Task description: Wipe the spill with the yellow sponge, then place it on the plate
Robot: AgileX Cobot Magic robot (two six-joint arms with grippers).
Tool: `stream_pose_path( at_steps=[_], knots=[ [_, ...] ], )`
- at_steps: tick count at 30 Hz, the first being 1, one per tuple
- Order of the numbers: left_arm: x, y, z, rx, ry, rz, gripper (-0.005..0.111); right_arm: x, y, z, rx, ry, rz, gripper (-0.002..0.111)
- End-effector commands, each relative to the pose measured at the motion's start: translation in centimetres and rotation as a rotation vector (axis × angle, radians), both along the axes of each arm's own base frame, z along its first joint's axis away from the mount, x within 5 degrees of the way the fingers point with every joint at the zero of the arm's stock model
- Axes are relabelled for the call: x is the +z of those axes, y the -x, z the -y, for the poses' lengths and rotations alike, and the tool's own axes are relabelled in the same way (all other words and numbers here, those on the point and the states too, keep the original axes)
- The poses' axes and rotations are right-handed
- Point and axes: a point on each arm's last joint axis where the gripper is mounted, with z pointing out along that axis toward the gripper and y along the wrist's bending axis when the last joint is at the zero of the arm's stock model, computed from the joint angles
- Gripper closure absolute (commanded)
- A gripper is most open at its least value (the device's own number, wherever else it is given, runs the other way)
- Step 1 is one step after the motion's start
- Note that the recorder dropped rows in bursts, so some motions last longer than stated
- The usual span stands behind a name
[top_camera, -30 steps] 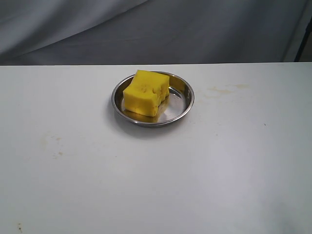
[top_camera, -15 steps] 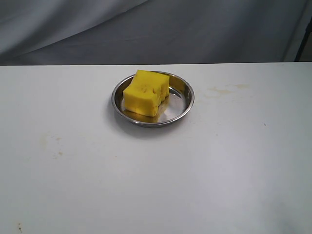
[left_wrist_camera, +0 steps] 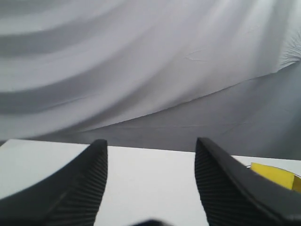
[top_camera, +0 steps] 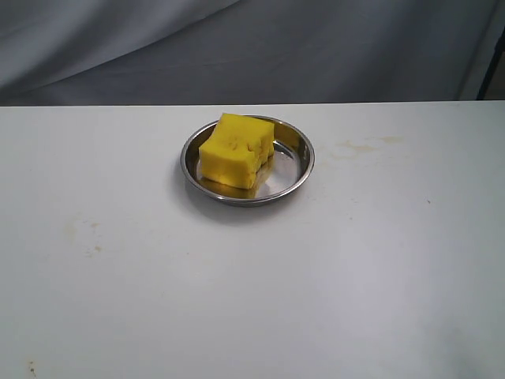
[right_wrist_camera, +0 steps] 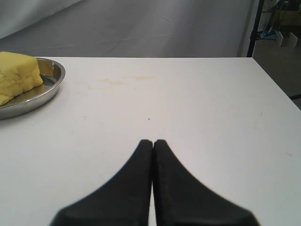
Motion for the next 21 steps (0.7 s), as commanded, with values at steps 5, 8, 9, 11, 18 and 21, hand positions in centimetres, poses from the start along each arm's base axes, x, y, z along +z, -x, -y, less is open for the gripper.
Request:
stream_pose_path(
  at_steps=[5, 8, 9, 11, 18, 21],
  knots=[
    [-0.7, 0.4, -0.3, 0.026, 0.205, -0.051, 0.061, -0.1, 0.0, 0.0, 0.002, 0.001, 0.005, 0.108],
    [-1.1, 0.4, -0.2, 0.032, 0.233, -0.093, 0.062, -0.1, 0.0, 0.0, 0.002, 0.001, 0.005, 0.108],
    [-1.2, 0.5, -0.3, 0.040, 0.240, -0.112, 0.062, -0.1, 0.0, 0.0, 0.002, 0.001, 0.005, 0.108],
    [-1.6, 0.6, -0.5, 0.065, 0.241, -0.156, 0.062, -0.1, 0.0, 0.0, 0.002, 0.001, 0.005, 0.108],
    [-2.2, 0.7, -0.9, 0.118, 0.231, -0.212, 0.062, -0.1, 0.0, 0.0, 0.002, 0.001, 0.005, 0.108],
    [-2.2, 0.7, -0.9, 0.121, 0.222, -0.209, 0.062, -0.1, 0.0, 0.0, 0.002, 0.001, 0.005, 0.108]
  ],
)
